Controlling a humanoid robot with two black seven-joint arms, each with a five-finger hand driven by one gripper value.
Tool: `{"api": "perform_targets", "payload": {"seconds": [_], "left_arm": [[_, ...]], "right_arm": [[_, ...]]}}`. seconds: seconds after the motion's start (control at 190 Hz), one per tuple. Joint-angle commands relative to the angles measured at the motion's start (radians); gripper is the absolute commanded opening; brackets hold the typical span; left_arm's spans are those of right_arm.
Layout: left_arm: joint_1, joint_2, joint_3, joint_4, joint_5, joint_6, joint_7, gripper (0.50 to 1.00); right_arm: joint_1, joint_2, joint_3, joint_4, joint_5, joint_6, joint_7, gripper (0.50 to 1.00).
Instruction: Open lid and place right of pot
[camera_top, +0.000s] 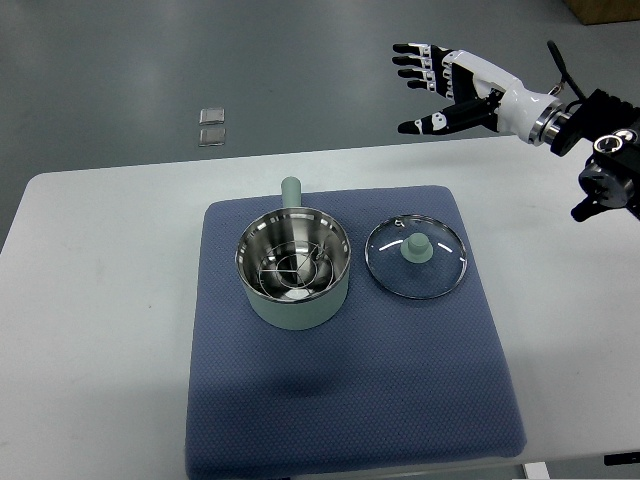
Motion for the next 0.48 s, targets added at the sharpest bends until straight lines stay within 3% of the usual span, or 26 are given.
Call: {"api": "perform_targets", "payload": {"seconds": [0.0, 0.242, 0.479], "left_arm": [[0.001, 0.0, 0.0, 0.0, 0.0, -0.001, 0.0, 1.0], [0.0, 0.0, 0.0, -0.003, 0.0, -0.001, 0.0, 1.0], [0.001, 0.0, 0.0, -0.002, 0.0, -0.001, 0.0, 1.0]], "right_arm": [[-0.065, 0.068, 0.067, -0.048, 0.246, -0.009, 0.001, 0.928], [-0.18, 0.226, 0.245, -0.21, 0.481, -0.006, 0.003, 0.93], [-0.238, 0.282, 0.357, -0.232, 0.495, -0.003, 0.003, 0.93]]}}
